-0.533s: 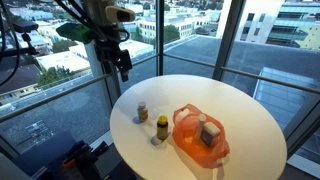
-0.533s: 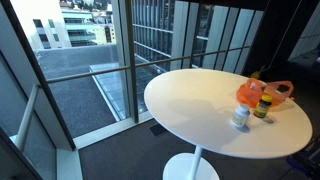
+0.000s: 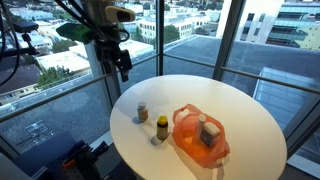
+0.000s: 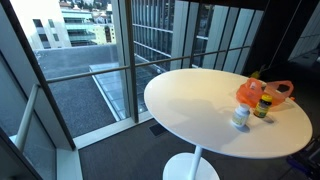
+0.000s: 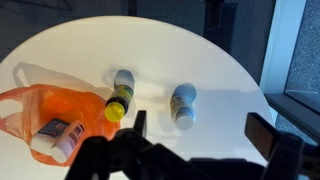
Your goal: Remove a bottle from the plastic
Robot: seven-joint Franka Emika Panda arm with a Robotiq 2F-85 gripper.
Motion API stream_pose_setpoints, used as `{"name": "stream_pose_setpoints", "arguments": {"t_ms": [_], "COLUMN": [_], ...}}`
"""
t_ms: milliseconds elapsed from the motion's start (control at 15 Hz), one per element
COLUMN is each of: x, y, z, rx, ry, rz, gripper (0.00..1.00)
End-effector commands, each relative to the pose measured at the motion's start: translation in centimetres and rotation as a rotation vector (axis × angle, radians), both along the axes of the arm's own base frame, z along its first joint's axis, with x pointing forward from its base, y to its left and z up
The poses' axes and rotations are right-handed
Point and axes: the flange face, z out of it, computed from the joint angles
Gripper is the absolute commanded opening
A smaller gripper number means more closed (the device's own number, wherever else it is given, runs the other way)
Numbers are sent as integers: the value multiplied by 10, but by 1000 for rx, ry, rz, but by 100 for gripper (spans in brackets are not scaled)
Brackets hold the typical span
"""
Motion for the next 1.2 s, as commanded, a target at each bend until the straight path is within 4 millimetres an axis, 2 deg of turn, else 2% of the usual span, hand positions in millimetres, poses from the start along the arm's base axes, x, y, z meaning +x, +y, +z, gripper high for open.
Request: {"name": "stream_pose_setpoints", "arguments": {"t_ms": [0, 533, 1133], "x": [0, 23, 70], "y": [0, 0, -15], "z": [1, 2, 3], "rx": [0, 4, 6], "ry": [1, 10, -9], "rz": [0, -37, -120], "gripper": [100, 100, 100]}}
